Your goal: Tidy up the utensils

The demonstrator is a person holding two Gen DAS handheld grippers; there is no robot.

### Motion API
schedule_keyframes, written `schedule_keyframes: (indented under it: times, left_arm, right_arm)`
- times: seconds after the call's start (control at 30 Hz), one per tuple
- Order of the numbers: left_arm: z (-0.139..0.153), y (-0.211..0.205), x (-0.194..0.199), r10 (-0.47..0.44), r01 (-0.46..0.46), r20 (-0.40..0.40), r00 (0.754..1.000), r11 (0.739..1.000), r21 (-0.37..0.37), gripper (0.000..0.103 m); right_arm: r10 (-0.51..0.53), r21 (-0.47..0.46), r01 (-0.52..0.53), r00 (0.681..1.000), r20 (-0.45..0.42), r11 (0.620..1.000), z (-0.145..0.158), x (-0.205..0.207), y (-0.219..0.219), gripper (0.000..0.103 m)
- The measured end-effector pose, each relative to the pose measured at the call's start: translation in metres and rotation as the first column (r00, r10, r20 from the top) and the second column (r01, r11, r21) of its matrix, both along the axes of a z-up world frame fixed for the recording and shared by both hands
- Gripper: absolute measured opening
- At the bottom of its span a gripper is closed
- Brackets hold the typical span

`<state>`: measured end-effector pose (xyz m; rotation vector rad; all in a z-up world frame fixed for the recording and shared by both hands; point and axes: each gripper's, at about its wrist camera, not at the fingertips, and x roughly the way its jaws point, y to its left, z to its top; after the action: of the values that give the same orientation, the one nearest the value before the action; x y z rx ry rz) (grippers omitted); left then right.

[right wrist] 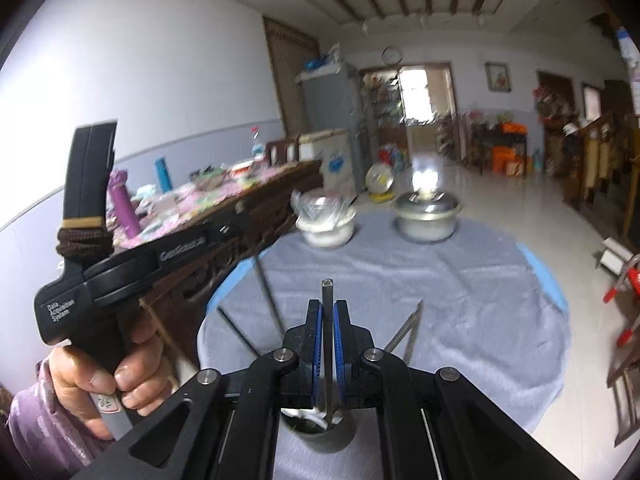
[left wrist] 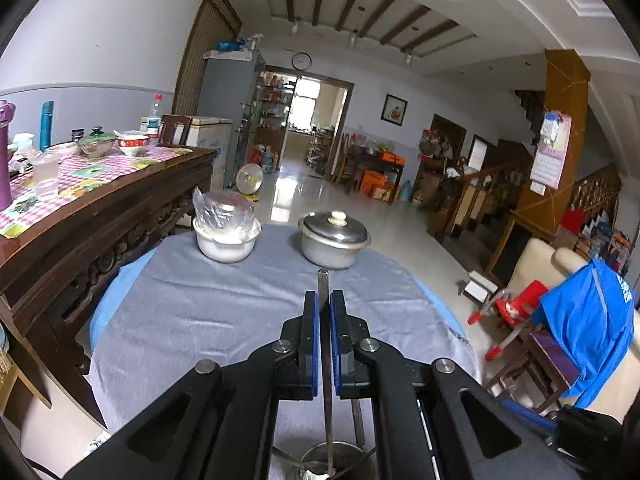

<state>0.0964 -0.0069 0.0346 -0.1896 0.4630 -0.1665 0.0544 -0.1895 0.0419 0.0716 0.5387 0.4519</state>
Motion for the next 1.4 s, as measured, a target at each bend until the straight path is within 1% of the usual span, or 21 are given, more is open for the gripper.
schedule_keyframes:
  times: [0.07,0.1,0.17,0.2,0.27,0.33,0.4,0.43,0.53,0.57,0.63,0.67,0.7,0.8,0.9,0.97,1.07,1.17,1.3,1.33,1.4]
  left_arm:
    - [-0.001,-0.005,0.002,-0.016,0.018,-0.038,0.999,0.999,0.036,0.006]
    - [0.003,-0.005,0.000,-0.029,0.031,-0.035,0.999,0.998,0.057,0.008]
    - [0.020,-0.003,-0.006,-0.029,0.028,0.002,1.000,0.996,0.089,0.013]
    - [0.034,0.000,-0.012,-0.021,0.017,0.037,0.999,0.995,0.100,0.017]
    - [0.064,0.010,-0.025,-0.017,0.004,0.117,0.993,0.994,0.108,0.021]
    - [0.101,0.025,-0.045,0.003,-0.029,0.218,0.976,0.993,0.112,0.025]
    - [0.126,0.036,-0.060,0.023,-0.059,0.285,0.958,0.991,0.118,0.042]
    - [0.141,0.043,-0.069,0.040,-0.082,0.326,0.944,0.990,0.118,0.045]
    - [0.163,0.057,-0.084,0.066,-0.125,0.391,0.918,0.984,0.127,0.047]
    - [0.166,0.062,-0.087,0.073,-0.138,0.404,0.912,0.981,0.134,0.051]
    - [0.166,0.070,-0.085,0.093,-0.162,0.408,0.908,0.977,0.140,0.054]
    - [0.162,0.075,-0.081,0.105,-0.173,0.394,0.913,0.975,0.141,0.054]
    - [0.155,0.080,-0.073,0.111,-0.173,0.362,0.926,0.975,0.142,0.054]
    - [0.131,0.091,-0.041,0.123,-0.162,0.249,0.961,0.976,0.144,0.054]
    - [0.103,0.102,-0.010,0.137,-0.158,0.138,0.981,0.975,0.155,0.054]
    - [0.079,0.110,0.014,0.142,-0.149,0.056,0.988,0.977,0.149,0.054]
    - [0.044,0.116,0.045,0.153,-0.145,-0.042,0.987,0.978,0.153,0.054]
    - [0.008,0.124,0.075,0.152,-0.132,-0.137,0.979,0.981,0.144,0.054]
    - [-0.037,0.121,0.111,0.141,-0.109,-0.250,0.958,0.984,0.139,0.054]
    - [-0.044,0.118,0.117,0.136,-0.102,-0.264,0.955,0.985,0.139,0.054]
    - [-0.066,0.111,0.132,0.119,-0.078,-0.304,0.945,0.986,0.144,0.054]
  right_arm:
    - [0.006,0.031,-0.005,0.999,-0.052,1.000,-0.004,0.004,-0.002,0.007]
    - [0.013,0.049,-0.010,0.998,-0.062,0.999,-0.001,0.005,-0.005,0.007]
    - [0.012,0.071,-0.008,0.999,-0.052,0.997,0.015,0.006,-0.012,0.008]
    - [-0.005,0.079,0.006,1.000,-0.016,0.997,0.027,0.004,-0.017,0.008]
    - [-0.042,0.104,0.034,0.997,0.071,0.994,0.055,-0.002,-0.030,0.008]
    - [-0.085,0.141,0.066,0.987,0.134,0.988,0.081,-0.010,-0.045,0.008]
    - [-0.127,0.191,0.089,0.972,0.197,0.978,0.107,-0.019,-0.063,0.008]
    - [-0.148,0.207,0.102,0.964,0.219,0.973,0.118,-0.022,-0.070,0.008]
    - [-0.185,0.239,0.125,0.950,0.252,0.963,0.134,-0.029,-0.081,0.008]
    - [-0.200,0.242,0.138,0.946,0.255,0.961,0.136,-0.029,-0.084,0.008]
    - [-0.219,0.244,0.159,0.945,0.243,0.957,0.134,-0.024,-0.089,0.008]
    - [-0.221,0.245,0.166,0.951,0.218,0.955,0.128,-0.017,-0.092,0.008]
    - [-0.220,0.243,0.170,0.955,0.197,0.955,0.125,-0.011,-0.093,0.008]
    - [-0.219,0.218,0.197,0.972,0.083,0.956,0.098,0.020,-0.096,0.008]
    - [-0.207,0.187,0.212,0.977,-0.047,0.959,0.060,0.059,-0.100,0.008]
    - [-0.188,0.176,0.211,0.972,-0.140,0.962,0.032,0.084,-0.102,0.008]
    - [-0.171,0.151,0.211,0.955,-0.242,0.966,-0.005,0.119,-0.104,0.008]
    - [-0.148,0.144,0.208,0.928,-0.342,0.968,-0.044,0.158,-0.104,0.008]
    - [-0.134,0.133,0.216,0.880,-0.455,0.967,-0.095,0.210,-0.100,0.008]
    - [-0.125,0.134,0.214,0.865,-0.485,0.968,-0.107,0.224,-0.098,0.011]
    - [-0.115,0.133,0.216,0.839,-0.532,0.967,-0.128,0.247,-0.095,0.011]
